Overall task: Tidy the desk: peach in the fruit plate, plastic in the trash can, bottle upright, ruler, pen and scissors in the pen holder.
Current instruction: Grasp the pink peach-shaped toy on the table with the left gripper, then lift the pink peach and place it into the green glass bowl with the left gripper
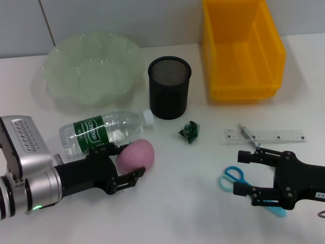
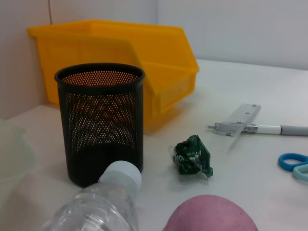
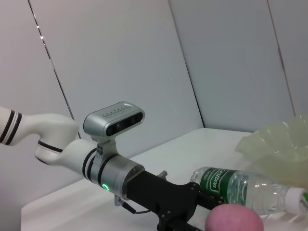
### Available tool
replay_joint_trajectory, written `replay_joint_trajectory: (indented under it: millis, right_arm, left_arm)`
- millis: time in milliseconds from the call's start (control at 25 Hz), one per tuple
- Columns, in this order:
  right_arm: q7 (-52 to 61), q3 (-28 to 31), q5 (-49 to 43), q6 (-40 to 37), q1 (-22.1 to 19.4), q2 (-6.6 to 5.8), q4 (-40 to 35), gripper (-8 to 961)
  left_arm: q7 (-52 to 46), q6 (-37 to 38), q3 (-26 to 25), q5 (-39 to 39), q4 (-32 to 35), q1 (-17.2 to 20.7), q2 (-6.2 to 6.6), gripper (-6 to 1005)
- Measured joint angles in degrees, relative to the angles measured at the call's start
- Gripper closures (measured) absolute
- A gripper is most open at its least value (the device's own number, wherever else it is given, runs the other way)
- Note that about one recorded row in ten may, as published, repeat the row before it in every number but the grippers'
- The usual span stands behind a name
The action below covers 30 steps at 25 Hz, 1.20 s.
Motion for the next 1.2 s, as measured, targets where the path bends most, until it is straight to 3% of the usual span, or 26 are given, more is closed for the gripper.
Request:
replay_joint_trajectory:
  millis: [120, 360, 400, 520, 640, 720, 800, 960, 1040, 1160, 1200]
  right_arm:
    - [0.04, -0.01, 0.0, -0.01, -0.03, 0.0, 0.02, 147]
    - [0.07, -0.01, 0.0, -0.01, -0.23, 0.0, 0.02, 147]
    - [0.08, -0.01, 0.0, 0.01, -0.31, 0.0, 0.02, 147]
    - [0.08, -0.01, 0.0, -0.06, -0.37, 0.0, 0.02, 147]
    - [0.09, -0.01, 0.0, -0.23, -0.43, 0.0, 0.03, 147]
    - [0.09, -0.01, 0.0, -0.24, -0.44, 0.0, 0.03, 147]
    - [0.09, 0.0, 0.0, -0.25, -0.53, 0.0, 0.03, 147]
    - [0.09, 0.0, 0.0, -0.37, -0.63, 0.0, 0.02, 148]
    - [0.09, 0.0, 0.0, -0.43, -0.64, 0.0, 0.02, 148]
    - [0.09, 0.0, 0.0, -0.53, -0.4, 0.0, 0.06, 148]
    - [0.09, -0.01, 0.0, -0.59, -0.2, 0.0, 0.3, 148]
  left_arm:
    - [-0.12, 0.13, -0.17, -0.29, 0.08, 0.08, 0.0, 191]
    - [0.23, 0.31, 0.09, -1.94, 0.2, 0.29, 0.0, 389]
    - [-0.02, 2.59, 0.01, -2.08, 0.5, 0.44, 0.16, 540]
    - [-0.05, 4.79, -0.32, -2.2, 0.76, 0.59, 0.27, 560]
    - [0.22, 12.4, -4.61, -4.26, 4.25, 2.0, 0.48, 580]
    - [0.22, 12.4, -4.61, -4.26, 4.25, 2.0, 0.48, 593]
    - [1.06, 10.28, -9.76, -7.76, 7.32, 1.1, 0.37, 614]
    - [1.56, 8.28, -10.66, -9.03, 7.28, -0.33, 0.44, 650]
    - [2.02, -5.44, -11.46, -11.91, 6.61, -6.48, 0.23, 658]
    - [2.03, -10.6, -11.51, -12.45, 5.72, -8.68, 0.14, 672]
    - [2.11, -18.03, -11.57, -12.97, 3.83, -12.23, 0.09, 676]
